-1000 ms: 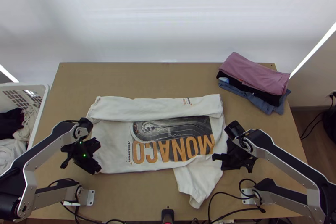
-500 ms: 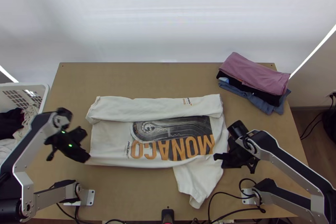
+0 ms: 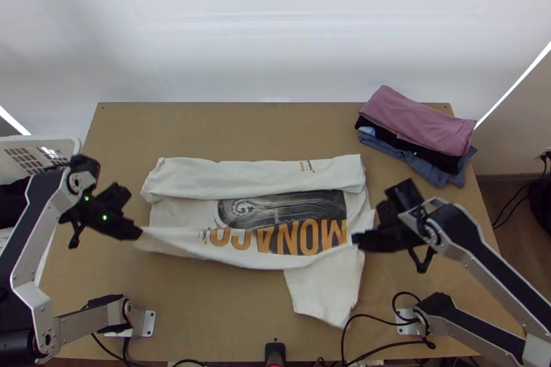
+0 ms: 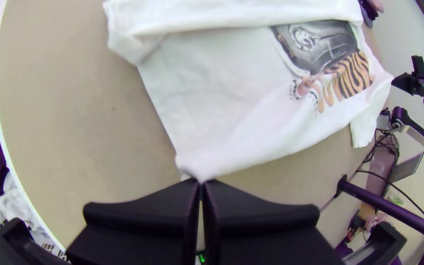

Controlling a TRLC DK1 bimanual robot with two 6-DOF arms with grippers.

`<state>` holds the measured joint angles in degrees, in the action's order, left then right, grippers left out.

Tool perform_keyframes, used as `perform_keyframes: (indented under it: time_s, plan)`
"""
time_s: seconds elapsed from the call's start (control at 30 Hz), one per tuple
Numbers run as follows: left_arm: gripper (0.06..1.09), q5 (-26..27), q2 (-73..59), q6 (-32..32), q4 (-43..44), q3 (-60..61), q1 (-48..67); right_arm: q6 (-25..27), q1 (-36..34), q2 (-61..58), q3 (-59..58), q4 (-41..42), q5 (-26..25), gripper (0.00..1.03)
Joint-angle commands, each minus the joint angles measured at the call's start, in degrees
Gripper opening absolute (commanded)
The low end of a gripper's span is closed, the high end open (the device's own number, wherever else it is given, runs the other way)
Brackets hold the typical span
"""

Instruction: Fold the t-shirt

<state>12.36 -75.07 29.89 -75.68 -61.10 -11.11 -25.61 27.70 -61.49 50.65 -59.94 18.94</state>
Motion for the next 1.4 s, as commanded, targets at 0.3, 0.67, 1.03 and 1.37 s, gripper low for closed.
perform_keyframes:
  time_s: [0.3, 0.67, 1.03, 1.37]
  plan:
    - [0.10, 1.61, -14.05, -10.82, 6.07, -18.70, 1.89, 3.98, -4.94, -9.70, 10.17, 2.81, -0.04, 0.03]
    - [0.10, 1.53, -25.30, -13.81, 5.89, -33.56, 3.12, 3.28, -11.88, -27.80, 27.31, 7.91, -4.00, 0.03]
    - [0.10, -1.29, -33.74, -15.48, 4.75, -43.05, 3.73, 2.84, -12.76, -41.51, 40.66, 9.05, -6.90, 0.03]
    - [0.91, -4.63, -31.90, -16.53, 10.46, -38.30, 3.03, -2.87, -13.38, -42.57, 41.10, 10.90, -7.60, 0.78]
